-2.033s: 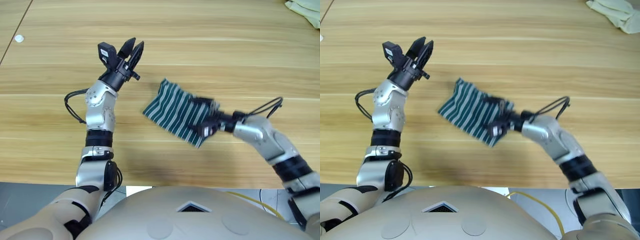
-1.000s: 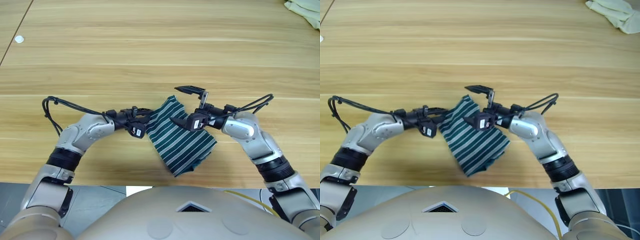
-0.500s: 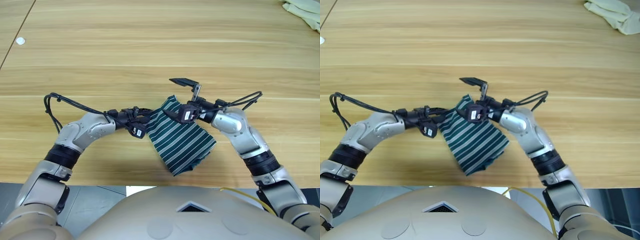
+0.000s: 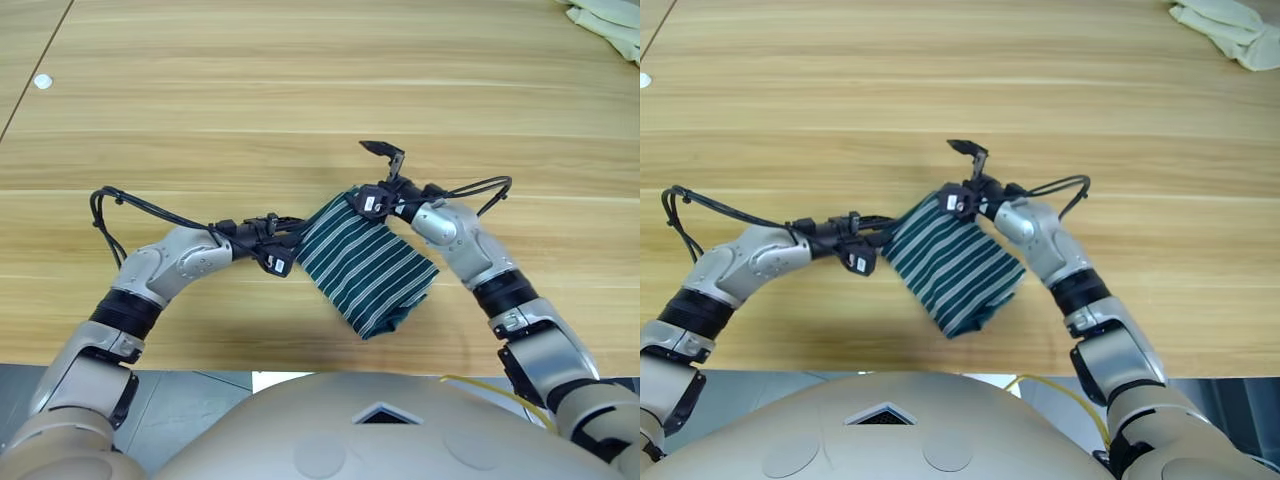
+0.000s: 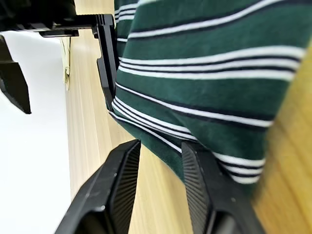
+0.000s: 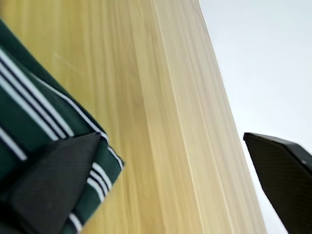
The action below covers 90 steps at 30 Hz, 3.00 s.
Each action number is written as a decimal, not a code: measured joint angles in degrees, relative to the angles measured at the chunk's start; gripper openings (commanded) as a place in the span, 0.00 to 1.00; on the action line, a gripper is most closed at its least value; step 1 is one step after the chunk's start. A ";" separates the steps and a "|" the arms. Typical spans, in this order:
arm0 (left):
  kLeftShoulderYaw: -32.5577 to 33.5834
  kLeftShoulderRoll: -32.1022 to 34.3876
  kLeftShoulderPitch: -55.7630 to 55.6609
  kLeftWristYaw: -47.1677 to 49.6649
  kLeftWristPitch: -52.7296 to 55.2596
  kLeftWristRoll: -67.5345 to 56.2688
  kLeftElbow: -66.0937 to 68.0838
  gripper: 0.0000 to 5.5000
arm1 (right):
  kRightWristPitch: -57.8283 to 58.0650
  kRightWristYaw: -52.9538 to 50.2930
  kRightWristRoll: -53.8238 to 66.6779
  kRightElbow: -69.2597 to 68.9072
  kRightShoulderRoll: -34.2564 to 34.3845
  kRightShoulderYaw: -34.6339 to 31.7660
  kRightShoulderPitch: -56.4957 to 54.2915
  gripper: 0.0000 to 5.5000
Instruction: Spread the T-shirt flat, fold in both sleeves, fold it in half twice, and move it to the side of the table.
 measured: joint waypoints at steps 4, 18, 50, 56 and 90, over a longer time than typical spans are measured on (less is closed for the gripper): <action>-0.31 0.00 -0.07 0.44 0.05 -0.07 0.12 0.28 | -0.26 -0.76 0.27 0.89 -2.73 -0.87 0.14 0.98; 1.01 0.13 0.17 0.11 -0.25 -8.65 1.69 0.28 | -2.54 10.69 14.95 -21.26 -8.94 -7.94 9.64 0.98; 20.09 -8.84 -6.34 15.24 0.79 -20.67 6.35 0.28 | -6.43 6.14 7.34 3.07 -29.56 -5.60 6.90 0.98; 19.93 -9.53 -6.36 16.16 0.19 -19.65 7.62 0.28 | -6.76 4.15 5.65 20.36 -33.72 -5.79 1.63 0.98; 48.10 -17.48 -23.51 -15.90 18.90 -76.55 52.75 0.28 | -0.36 18.55 64.21 25.51 14.33 -33.45 -18.77 0.98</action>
